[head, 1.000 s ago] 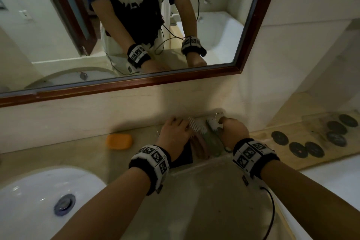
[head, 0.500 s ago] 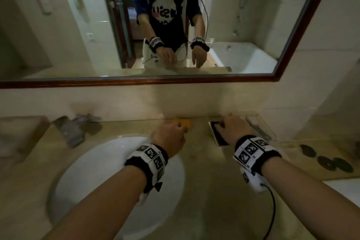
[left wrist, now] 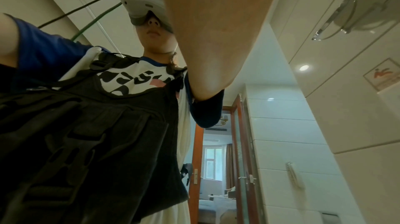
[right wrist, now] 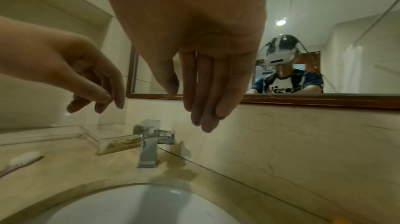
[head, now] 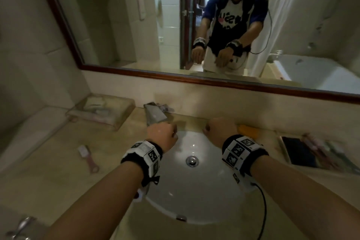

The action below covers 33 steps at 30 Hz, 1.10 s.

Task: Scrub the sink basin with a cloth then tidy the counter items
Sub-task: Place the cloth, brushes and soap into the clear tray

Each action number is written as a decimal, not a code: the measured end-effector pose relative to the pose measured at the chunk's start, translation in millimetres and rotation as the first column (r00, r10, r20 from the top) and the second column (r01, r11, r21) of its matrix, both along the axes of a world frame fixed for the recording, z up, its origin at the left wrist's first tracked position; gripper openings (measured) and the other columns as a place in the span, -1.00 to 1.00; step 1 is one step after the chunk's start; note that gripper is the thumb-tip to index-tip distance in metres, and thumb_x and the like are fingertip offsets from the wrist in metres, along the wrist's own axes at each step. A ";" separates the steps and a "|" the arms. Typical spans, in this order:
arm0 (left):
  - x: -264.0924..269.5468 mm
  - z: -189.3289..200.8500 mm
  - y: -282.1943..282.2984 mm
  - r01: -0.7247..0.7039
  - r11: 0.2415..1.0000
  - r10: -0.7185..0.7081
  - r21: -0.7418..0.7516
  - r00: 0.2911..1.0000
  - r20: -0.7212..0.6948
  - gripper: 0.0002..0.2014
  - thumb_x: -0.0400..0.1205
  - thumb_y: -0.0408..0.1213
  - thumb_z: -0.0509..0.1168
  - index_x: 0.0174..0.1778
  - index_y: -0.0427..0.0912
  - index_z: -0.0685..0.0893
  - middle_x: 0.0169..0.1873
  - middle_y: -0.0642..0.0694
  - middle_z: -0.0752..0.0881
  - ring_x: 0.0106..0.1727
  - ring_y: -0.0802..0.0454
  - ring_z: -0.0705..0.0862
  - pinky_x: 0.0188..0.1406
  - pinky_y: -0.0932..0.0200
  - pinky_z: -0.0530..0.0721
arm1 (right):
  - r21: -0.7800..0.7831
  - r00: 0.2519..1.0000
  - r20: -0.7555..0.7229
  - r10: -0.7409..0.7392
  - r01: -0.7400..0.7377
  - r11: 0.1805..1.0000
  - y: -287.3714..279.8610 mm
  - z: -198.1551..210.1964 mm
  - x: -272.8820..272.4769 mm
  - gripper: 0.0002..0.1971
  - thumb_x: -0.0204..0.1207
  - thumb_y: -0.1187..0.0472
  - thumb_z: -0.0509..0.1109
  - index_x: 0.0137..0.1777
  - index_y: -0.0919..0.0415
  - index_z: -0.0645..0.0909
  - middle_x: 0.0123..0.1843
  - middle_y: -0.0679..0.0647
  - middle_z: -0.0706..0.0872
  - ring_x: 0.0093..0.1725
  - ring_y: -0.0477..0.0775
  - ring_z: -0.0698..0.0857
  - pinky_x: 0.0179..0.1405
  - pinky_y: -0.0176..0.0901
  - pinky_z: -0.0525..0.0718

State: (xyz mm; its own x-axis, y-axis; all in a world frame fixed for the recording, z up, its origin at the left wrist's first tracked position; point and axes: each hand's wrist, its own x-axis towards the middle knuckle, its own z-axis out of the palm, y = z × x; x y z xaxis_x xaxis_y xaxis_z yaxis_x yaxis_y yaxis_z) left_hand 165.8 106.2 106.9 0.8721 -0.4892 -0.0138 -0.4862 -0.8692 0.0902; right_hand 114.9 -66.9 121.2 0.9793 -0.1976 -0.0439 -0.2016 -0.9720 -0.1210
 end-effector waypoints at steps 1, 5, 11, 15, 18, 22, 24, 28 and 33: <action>4.7 -0.3 9.4 -0.023 1.000 0.023 0.001 1.000 0.002 -0.73 0.63 -0.16 0.15 0.15 -0.09 0.67 0.05 -0.16 0.78 0.04 -0.18 0.74 -0.01 0.07 0.70 | -0.004 0.999 0.023 0.026 -0.026 1.000 6.4 -0.5 8.0 -0.55 0.66 0.02 0.12 -0.46 0.20 0.33 -0.41 0.04 0.47 -0.25 0.09 0.54 -0.27 -0.17 0.48; 24.9 -10.4 59.9 -0.145 0.988 0.148 0.058 0.988 -0.049 -0.69 0.65 -0.14 0.17 0.27 -0.11 0.61 0.17 -0.17 0.72 0.18 -0.17 0.69 0.11 0.05 0.65 | 0.002 0.997 -0.018 0.070 -0.070 0.998 31.9 -8.8 24.7 -0.60 0.66 0.04 0.13 -0.36 0.23 0.46 -0.21 0.16 0.58 -0.20 0.16 0.59 -0.23 -0.13 0.53; 49.4 -39.1 152.3 -0.333 0.908 0.368 0.254 0.924 -0.103 -0.64 0.72 -0.13 0.11 0.41 -0.12 0.51 0.39 -0.13 0.58 0.40 -0.11 0.56 0.35 0.05 0.51 | -0.027 0.989 -0.125 0.080 -0.084 0.996 78.4 -18.2 51.1 -0.65 0.67 0.05 0.14 0.07 0.29 0.66 -0.16 0.13 0.58 -0.14 0.17 0.63 -0.22 -0.14 0.49; 72.7 -63.5 208.7 -0.413 0.849 0.488 0.330 0.852 -0.189 -0.61 0.69 -0.07 0.13 0.42 -0.06 0.51 0.38 -0.11 0.58 0.39 -0.12 0.57 0.38 0.00 0.55 | -0.004 0.983 -0.155 0.095 -0.096 0.995 110.2 -30.0 66.6 -0.68 0.67 0.06 0.13 0.11 0.25 0.63 -0.01 0.19 0.71 -0.09 0.18 0.64 -0.19 -0.15 0.48; 93.2 -74.8 240.4 -0.476 0.824 0.557 0.308 0.782 -0.281 -0.59 0.69 -0.04 0.15 0.41 -0.13 0.51 0.34 -0.17 0.59 0.33 -0.16 0.62 0.30 -0.01 0.61 | -0.027 0.978 -0.189 0.085 -0.091 0.995 127.9 -44.8 73.6 -0.69 0.67 0.06 0.11 0.04 0.21 0.64 0.00 0.15 0.73 -0.10 0.14 0.63 -0.18 -0.17 0.45; 120.4 -98.4 268.8 -0.590 0.758 0.652 0.280 0.697 -0.297 -0.54 0.74 -0.03 -0.04 0.48 -0.16 0.45 0.44 -0.20 0.49 0.41 -0.19 0.53 0.46 -0.04 0.49 | -0.065 0.955 -0.294 0.050 -0.073 0.995 143.3 -64.9 72.7 -0.72 0.70 0.07 0.07 -0.07 0.17 0.55 -0.04 0.12 0.67 -0.14 0.07 0.54 -0.14 -0.17 0.45; 129.1 -109.8 271.9 -0.615 0.737 0.675 0.279 0.668 -0.312 -0.49 0.72 0.04 -0.03 0.53 -0.15 0.40 0.49 -0.20 0.43 0.47 -0.19 0.45 0.51 -0.04 0.41 | -0.075 0.945 -0.327 0.032 -0.059 0.995 146.9 -72.4 71.2 -0.68 0.69 0.07 0.09 0.07 0.21 0.63 0.07 0.14 0.73 -0.01 0.12 0.67 -0.06 -0.12 0.57; 139.1 -121.1 265.8 -0.646 0.709 0.703 0.281 0.619 -0.350 -0.42 0.67 0.06 0.11 0.55 -0.20 0.34 0.49 -0.21 0.42 0.50 -0.18 0.41 0.52 -0.06 0.40 | -0.076 0.934 -0.358 0.008 -0.038 0.996 148.7 -82.7 75.1 -0.68 0.68 0.08 0.10 0.13 0.22 0.64 0.13 0.16 0.73 0.11 0.15 0.70 0.11 -0.07 0.64; 147.4 -134.4 266.5 -0.676 0.724 0.674 0.138 0.649 -0.354 -0.48 0.71 -0.30 0.09 0.59 -0.36 0.19 0.46 -0.31 0.46 0.44 -0.23 0.51 0.43 -0.05 0.51 | -0.077 0.934 -0.356 -0.015 -0.013 0.997 151.1 -84.0 81.9 -0.68 0.68 0.10 0.10 0.13 0.22 0.64 0.05 0.14 0.72 -0.12 0.06 0.56 -0.08 -0.12 0.56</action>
